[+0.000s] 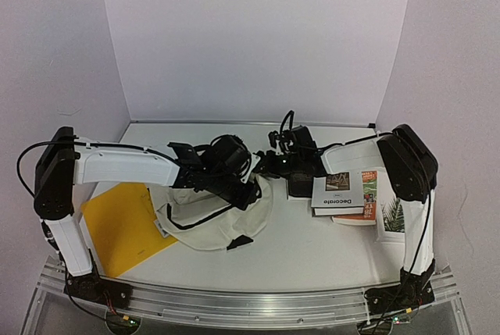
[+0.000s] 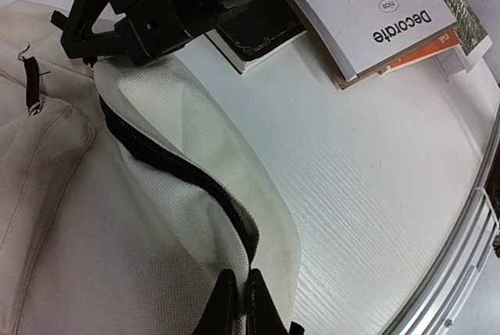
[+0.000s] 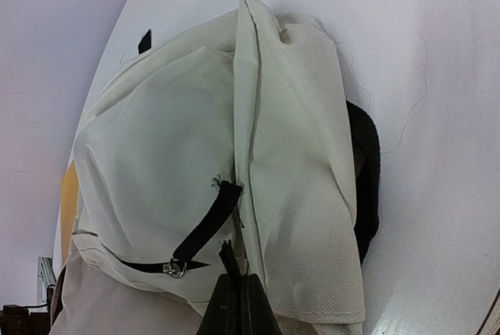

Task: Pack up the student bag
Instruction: Unzip the student bag at the center of the board.

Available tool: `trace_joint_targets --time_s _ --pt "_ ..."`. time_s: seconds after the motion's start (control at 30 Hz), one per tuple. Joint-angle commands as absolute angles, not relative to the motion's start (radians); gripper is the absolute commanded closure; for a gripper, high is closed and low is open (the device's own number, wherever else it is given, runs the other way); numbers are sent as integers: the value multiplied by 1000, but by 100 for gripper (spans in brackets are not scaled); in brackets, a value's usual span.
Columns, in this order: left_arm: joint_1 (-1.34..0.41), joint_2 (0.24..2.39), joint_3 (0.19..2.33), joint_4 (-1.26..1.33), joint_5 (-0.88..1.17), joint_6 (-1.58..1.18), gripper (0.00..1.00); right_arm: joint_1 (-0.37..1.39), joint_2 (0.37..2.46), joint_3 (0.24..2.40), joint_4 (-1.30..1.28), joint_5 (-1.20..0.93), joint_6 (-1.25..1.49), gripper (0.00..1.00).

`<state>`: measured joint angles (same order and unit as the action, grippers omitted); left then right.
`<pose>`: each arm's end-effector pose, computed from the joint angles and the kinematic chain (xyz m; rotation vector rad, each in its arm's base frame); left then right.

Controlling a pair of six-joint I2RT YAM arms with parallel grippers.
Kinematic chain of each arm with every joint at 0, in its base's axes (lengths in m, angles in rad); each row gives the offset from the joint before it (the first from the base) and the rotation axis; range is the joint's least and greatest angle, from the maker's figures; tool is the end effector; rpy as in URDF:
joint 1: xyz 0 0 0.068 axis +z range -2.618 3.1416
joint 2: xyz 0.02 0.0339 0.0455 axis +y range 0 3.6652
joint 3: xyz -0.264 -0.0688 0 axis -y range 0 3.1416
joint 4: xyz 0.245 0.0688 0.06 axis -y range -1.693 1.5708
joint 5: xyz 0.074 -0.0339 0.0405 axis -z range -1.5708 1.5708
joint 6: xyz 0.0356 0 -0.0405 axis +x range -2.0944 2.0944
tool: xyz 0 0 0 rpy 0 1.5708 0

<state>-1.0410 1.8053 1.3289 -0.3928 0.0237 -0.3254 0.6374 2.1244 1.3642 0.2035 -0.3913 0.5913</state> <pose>0.2001 -0.3433 0.2275 0.9014 2.3793 -0.6111 0.3684 0.2897 0.1562 -0.3043 2.2798 1.1023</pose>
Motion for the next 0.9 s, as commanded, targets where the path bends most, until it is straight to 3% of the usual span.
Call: trace_joint_targets --time_s 0.0,0.3,0.5,0.6,0.77,0.87 --pt "-1054 1753 1343 -405 46 -349 100 608 2083 1351 248 -312 575 100" --pt "-1055 1654 1276 -308 277 -263 100 592 2169 1438 248 -313 575 100" --pt "-1055 1690 1314 -367 309 -258 100 588 2200 1503 247 -327 546 100" --pt "-1051 1707 1316 -361 230 -277 100 588 2181 1511 242 -342 526 100" --pt "-974 1741 1341 -301 154 -349 100 588 2093 1456 211 -301 471 89" --pt "-913 1781 1363 -207 200 -401 100 586 2026 1407 175 -251 447 74"
